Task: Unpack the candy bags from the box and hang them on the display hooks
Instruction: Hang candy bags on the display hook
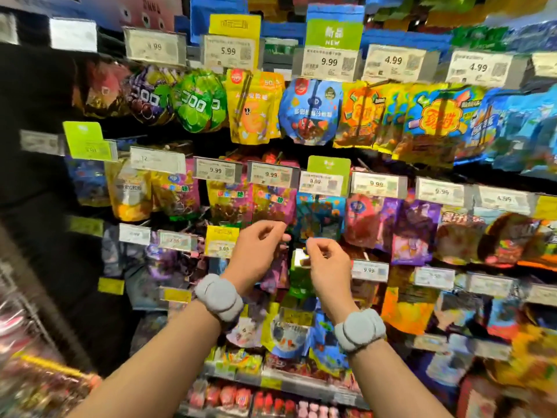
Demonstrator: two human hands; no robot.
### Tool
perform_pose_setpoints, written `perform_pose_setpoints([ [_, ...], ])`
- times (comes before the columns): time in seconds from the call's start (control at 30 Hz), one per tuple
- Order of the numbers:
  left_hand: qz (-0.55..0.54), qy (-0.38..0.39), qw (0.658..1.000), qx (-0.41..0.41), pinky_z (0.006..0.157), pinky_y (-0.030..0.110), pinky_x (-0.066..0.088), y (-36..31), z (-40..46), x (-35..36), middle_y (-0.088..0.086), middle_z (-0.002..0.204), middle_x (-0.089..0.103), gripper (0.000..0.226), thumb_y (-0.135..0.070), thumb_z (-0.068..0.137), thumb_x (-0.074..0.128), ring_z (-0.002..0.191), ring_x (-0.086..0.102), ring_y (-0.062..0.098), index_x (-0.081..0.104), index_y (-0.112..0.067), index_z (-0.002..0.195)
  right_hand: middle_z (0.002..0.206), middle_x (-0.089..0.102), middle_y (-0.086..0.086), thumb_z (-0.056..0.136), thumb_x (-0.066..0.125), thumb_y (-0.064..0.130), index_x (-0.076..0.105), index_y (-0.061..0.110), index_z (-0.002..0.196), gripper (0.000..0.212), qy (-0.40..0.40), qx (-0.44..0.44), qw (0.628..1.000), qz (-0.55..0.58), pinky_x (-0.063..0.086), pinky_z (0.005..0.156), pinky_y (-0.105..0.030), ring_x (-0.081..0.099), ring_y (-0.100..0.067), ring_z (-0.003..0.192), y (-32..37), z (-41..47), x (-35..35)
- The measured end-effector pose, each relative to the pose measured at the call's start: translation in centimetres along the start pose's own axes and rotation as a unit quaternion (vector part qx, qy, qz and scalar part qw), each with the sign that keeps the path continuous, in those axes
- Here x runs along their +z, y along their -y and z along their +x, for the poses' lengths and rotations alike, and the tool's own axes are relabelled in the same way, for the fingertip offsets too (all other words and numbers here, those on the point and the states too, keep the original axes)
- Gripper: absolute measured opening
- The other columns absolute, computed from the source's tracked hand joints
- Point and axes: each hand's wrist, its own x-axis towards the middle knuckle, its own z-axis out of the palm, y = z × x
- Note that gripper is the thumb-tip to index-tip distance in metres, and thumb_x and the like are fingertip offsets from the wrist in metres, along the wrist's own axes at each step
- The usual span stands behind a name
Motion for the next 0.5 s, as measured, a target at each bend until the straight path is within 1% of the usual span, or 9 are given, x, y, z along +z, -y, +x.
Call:
perform_pose_setpoints([
  [0.07, -0.023, -0.005, 0.999, -0.044, 0.067, 0.027, 0.051, 2.5, -0.8, -0.8, 0.003, 0.082, 0.074, 0.016, -0.021, 0.097, 0.057, 0.073, 0.067, 0.014, 0.069, -0.014, 0.091, 0.079, 0.068, 0.004, 0.096, 0.062, 0.024, 0.067, 0.019, 0.082, 0.016, 0.010, 0.012, 1.000, -0.007, 0.048, 0.070, -0.029, 0.060, -0.010, 0.073, -2.0, -1.4, 1.5],
  [0.1, -0.033, -0.002, 0.998, -0.057, 0.064, 0.025, 0.050, 3.2, -1.0, -0.8, 0.003, 0.080, 0.073, 0.017, -0.021, 0.097, 0.057, 0.070, 0.066, 0.011, 0.069, -0.012, 0.090, 0.077, 0.066, 0.003, 0.096, 0.061, 0.022, 0.068, 0.014, 0.084, 0.016, 0.017, 0.014, 1.000, -0.001, 0.045, 0.066, -0.024, 0.056, -0.008, 0.069, -2.3, -2.0, 1.6],
  [0.17, -0.045, -0.006, 0.994, -0.100, 0.061, 0.022, 0.050, 5.5, -1.8, -1.4, 0.002, 0.078, 0.072, 0.018, -0.022, 0.097, 0.058, 0.068, 0.065, 0.010, 0.069, -0.009, 0.091, 0.075, 0.065, 0.002, 0.096, 0.061, 0.022, 0.068, 0.012, 0.088, 0.016, 0.046, 0.042, 0.998, -0.008, 0.043, 0.061, -0.021, 0.053, -0.008, 0.067, -4.4, -3.5, 2.7],
  [0.23, -0.051, -0.012, 0.988, -0.148, 0.065, 0.028, 0.051, 8.1, -3.1, -2.2, 0.001, 0.077, 0.072, 0.017, -0.024, 0.097, 0.059, 0.070, 0.064, 0.014, 0.068, -0.012, 0.090, 0.072, 0.063, 0.003, 0.097, 0.060, 0.025, 0.068, 0.015, 0.088, 0.016, 0.070, 0.075, 0.994, -0.030, 0.043, 0.060, -0.023, 0.054, -0.008, 0.064, -7.3, -5.3, 3.8],
  [0.3, -0.061, -0.009, 0.982, -0.178, 0.068, 0.034, 0.048, 10.1, -4.1, -2.6, 0.001, 0.077, 0.070, 0.016, -0.024, 0.096, 0.060, 0.072, 0.061, 0.016, 0.067, -0.012, 0.088, 0.071, 0.064, 0.001, 0.097, 0.060, 0.024, 0.067, 0.015, 0.086, 0.016, 0.086, 0.107, 0.990, -0.030, 0.046, 0.061, -0.028, 0.057, -0.010, 0.064, -9.2, -6.7, 4.2],
  [0.33, -0.061, -0.012, 0.978, -0.199, 0.068, 0.034, 0.047, 11.5, -4.5, -3.0, 0.001, 0.077, 0.070, 0.016, -0.025, 0.096, 0.060, 0.072, 0.060, 0.017, 0.067, -0.012, 0.088, 0.071, 0.065, -0.001, 0.097, 0.060, 0.023, 0.067, 0.014, 0.085, 0.016, 0.093, 0.126, 0.987, -0.042, 0.046, 0.061, -0.030, 0.057, -0.012, 0.063, -10.6, -7.2, 4.8],
  [0.4, -0.052, -0.019, 0.972, -0.227, 0.065, 0.031, 0.047, 13.7, -5.9, -3.8, 0.000, 0.078, 0.070, 0.018, -0.028, 0.096, 0.060, 0.072, 0.061, 0.015, 0.068, -0.013, 0.089, 0.067, 0.059, -0.004, 0.098, 0.059, 0.024, 0.065, 0.008, 0.084, 0.021, 0.106, 0.157, 0.980, -0.066, 0.042, 0.058, -0.028, 0.052, -0.013, 0.059, -12.5, -8.8, 4.8],
  [0.47, -0.044, -0.019, 0.961, -0.274, 0.060, 0.027, 0.047, 16.8, -7.6, -4.7, -0.003, 0.077, 0.070, 0.021, -0.029, 0.097, 0.058, 0.069, 0.061, 0.013, 0.067, -0.010, 0.093, 0.067, 0.053, -0.007, 0.098, 0.057, 0.028, 0.059, 0.000, 0.083, 0.032, 0.128, 0.206, 0.967, -0.081, 0.041, 0.060, -0.033, 0.049, -0.017, 0.061, -15.7, -10.8, 5.2],
  [0.5, -0.042, -0.021, 0.955, -0.292, 0.058, 0.026, 0.045, 18.2, -8.5, -5.0, -0.001, 0.078, 0.070, 0.023, -0.028, 0.097, 0.057, 0.067, 0.059, 0.013, 0.067, -0.007, 0.094, 0.066, 0.053, -0.008, 0.097, 0.057, 0.033, 0.058, 0.001, 0.081, 0.035, 0.134, 0.221, 0.961, -0.094, 0.042, 0.060, -0.036, 0.051, -0.019, 0.062, -17.3, -11.7, 5.3],
])
